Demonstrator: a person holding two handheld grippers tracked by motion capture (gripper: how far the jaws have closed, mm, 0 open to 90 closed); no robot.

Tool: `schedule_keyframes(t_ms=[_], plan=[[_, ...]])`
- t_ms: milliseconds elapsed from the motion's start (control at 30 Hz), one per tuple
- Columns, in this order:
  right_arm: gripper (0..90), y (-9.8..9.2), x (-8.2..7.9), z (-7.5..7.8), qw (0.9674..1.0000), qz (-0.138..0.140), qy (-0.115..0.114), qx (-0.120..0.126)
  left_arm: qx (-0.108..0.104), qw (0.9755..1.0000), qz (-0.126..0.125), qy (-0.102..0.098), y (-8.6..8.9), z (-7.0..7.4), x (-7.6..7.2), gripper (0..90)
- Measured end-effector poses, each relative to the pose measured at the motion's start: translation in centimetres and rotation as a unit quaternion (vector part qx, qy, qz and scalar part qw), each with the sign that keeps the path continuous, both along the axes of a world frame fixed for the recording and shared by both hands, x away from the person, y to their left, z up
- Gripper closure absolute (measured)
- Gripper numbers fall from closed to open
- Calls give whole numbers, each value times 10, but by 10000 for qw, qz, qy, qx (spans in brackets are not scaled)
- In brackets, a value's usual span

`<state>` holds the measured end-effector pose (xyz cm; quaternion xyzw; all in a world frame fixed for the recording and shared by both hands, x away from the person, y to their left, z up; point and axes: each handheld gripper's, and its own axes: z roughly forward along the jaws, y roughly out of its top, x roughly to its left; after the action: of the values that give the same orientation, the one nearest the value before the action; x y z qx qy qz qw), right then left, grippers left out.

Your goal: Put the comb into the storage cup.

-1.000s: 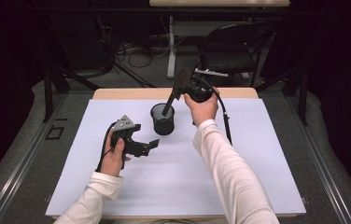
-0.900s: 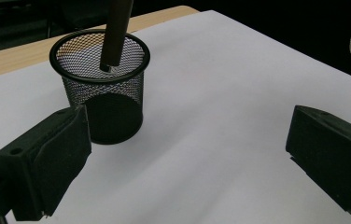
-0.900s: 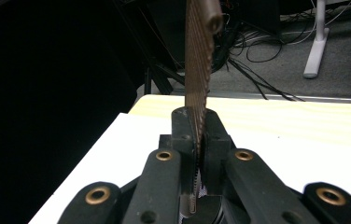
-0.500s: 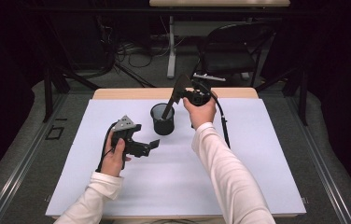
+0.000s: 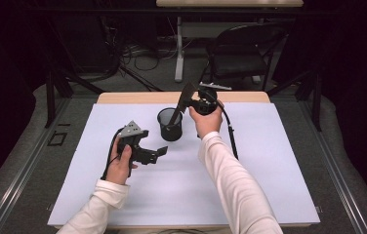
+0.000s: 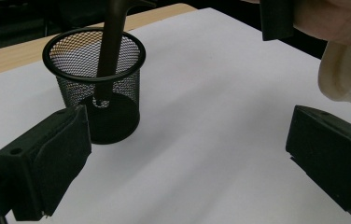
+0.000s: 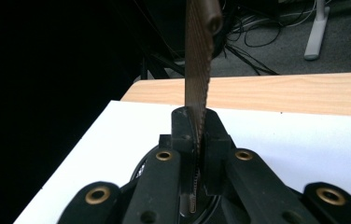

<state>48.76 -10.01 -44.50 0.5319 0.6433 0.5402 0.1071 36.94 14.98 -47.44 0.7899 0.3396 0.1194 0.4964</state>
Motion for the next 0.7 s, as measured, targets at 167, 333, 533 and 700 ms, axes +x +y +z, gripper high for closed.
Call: schedule_keyframes(t_ms=[167, 333, 533, 700], plan=[[871, 0, 1, -4, 10000, -15, 46, 38, 14, 10000, -19, 8, -2, -1, 0, 4], [871, 2, 1, -8, 10000, -14, 85, 35, 23, 10000, -29, 6, -2, -1, 0, 4], [871, 5, 1, -14, 9999, 20, 137, 27, 31, 10000, -31, 14, -2, -1, 0, 4], [871, 7, 2, -18, 9999, 24, 160, 57, 37, 10000, -27, 4, -2, -1, 0, 4]])
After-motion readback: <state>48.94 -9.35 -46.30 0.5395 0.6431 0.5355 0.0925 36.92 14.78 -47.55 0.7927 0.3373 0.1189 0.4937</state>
